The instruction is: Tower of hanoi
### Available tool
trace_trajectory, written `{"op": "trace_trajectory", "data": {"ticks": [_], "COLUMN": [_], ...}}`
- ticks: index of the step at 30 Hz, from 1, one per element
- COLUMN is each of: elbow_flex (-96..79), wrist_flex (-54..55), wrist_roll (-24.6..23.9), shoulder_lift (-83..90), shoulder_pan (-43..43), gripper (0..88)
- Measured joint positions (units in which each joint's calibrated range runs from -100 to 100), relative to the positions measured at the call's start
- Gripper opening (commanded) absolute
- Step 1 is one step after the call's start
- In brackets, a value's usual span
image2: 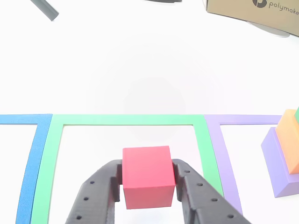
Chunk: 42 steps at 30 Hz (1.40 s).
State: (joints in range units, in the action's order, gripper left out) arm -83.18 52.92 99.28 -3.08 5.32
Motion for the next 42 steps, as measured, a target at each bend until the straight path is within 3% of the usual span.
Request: {"op": "trace_trajectory", "data": {"ticks": [11, 21, 32, 36, 42], "elbow_flex": [8.41, 9.21, 9.21, 9.21, 8.76], "wrist_flex": [8.54, 10.8, 11.12, 9.35, 0.97], "wrist_roll": [0.0, 0.0, 0.0, 0.0, 0.0], "shoulder_lift": [-16.21, -18.66, -19.0, -15.2, -4.14], "shoulder_pan": [0.0, 0.0, 0.0, 0.0, 0.0], "gripper": [4.0, 14.6, 16.3, 15.9, 4.1]}}
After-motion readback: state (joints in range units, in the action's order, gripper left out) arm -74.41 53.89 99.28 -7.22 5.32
